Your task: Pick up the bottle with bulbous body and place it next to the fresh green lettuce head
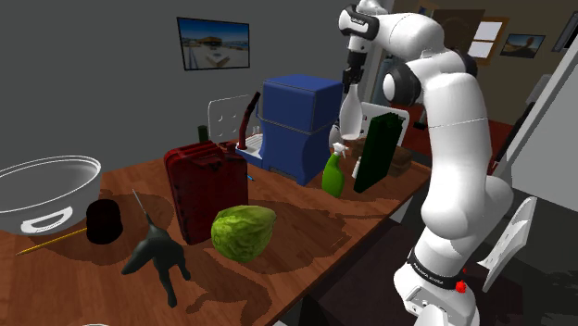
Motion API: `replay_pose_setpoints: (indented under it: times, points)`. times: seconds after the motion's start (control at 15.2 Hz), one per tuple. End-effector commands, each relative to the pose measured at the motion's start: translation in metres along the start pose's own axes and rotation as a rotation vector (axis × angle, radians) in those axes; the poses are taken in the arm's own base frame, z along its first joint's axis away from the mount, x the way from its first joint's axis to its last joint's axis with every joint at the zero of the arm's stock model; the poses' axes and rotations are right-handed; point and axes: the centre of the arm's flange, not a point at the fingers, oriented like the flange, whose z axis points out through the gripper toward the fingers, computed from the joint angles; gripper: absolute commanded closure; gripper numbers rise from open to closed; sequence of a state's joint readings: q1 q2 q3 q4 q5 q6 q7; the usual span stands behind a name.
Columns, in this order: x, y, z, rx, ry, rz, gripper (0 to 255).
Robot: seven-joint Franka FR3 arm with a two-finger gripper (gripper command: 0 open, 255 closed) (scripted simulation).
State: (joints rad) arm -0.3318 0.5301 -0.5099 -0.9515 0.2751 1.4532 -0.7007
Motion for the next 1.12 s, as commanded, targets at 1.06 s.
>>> replay_pose_setpoints:
  times: [1.06]
  points:
    - [-0.047, -0.121, -0.060, 0.000, 0.001, -0.001, 255]
